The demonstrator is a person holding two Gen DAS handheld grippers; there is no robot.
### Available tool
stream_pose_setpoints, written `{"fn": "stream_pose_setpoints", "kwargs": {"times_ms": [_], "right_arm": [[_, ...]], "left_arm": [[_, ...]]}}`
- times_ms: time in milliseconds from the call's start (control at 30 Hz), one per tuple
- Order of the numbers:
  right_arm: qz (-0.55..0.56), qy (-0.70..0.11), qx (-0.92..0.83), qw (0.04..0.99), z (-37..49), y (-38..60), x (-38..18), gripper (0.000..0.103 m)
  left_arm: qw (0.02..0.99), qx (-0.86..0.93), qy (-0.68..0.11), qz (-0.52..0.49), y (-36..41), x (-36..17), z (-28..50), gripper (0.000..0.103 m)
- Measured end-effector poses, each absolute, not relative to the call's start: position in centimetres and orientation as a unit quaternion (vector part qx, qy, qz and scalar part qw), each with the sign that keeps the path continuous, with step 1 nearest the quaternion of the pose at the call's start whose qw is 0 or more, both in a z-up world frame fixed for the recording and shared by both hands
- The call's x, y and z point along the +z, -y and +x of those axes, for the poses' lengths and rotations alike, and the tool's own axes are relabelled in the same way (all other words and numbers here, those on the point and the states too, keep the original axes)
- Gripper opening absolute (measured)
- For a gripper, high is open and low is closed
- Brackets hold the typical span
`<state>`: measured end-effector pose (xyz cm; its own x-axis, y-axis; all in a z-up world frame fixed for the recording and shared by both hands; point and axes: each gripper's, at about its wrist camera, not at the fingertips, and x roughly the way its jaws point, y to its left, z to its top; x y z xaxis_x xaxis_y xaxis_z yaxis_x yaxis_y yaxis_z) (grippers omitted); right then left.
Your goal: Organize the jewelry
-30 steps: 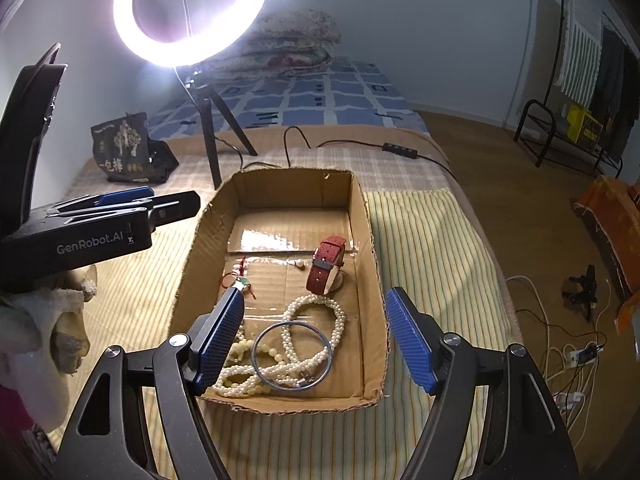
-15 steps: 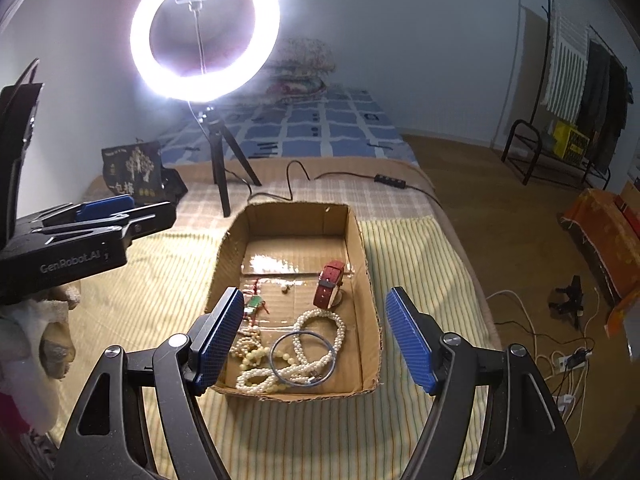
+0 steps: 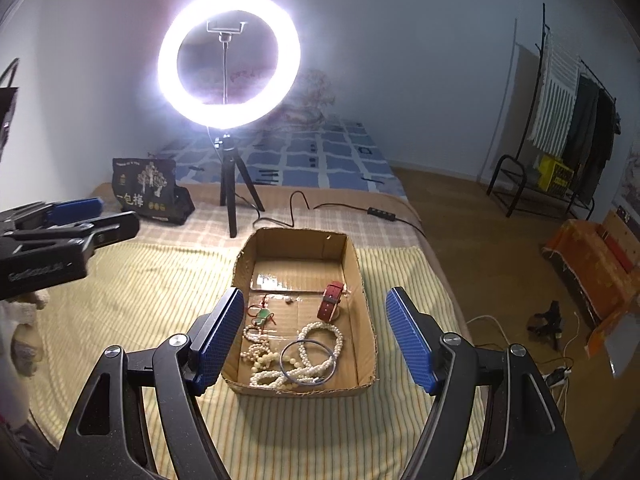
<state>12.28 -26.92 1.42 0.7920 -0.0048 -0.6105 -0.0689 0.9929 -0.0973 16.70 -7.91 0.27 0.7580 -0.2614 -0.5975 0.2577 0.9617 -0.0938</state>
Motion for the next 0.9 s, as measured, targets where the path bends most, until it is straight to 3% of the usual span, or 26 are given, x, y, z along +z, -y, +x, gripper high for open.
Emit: {"fn": "stream_pose_setpoints", "kwargs": {"times_ms": [100, 300, 467, 900], "right_arm": [[-0.058, -0.314, 0.013, 0.948, 11.6, 26.6, 1.7, 0.082], [-0.069, -0.285, -0.010, 0.956, 10.3, 26.2, 2.2, 0.082], [-0.069, -0.274, -0.012, 0.959, 9.8, 26.0, 2.2, 0.082], [-0.061, -0.264, -0.015, 0.962, 9.6, 26.2, 2.0, 0.082]], "left_arm": [[0.941, -0.135, -0.311, 0.008, 7.5, 0.4, 15.3, 0.085], [0.943, -0.132, -0.305, 0.033, 7.4, 0.2, 13.1, 0.086], [0.948, -0.139, -0.283, 0.050, 7.7, 0.3, 11.3, 0.100], [0.952, -0.123, -0.269, 0.078, 8.4, 0.1, 10.6, 0.103]]}}
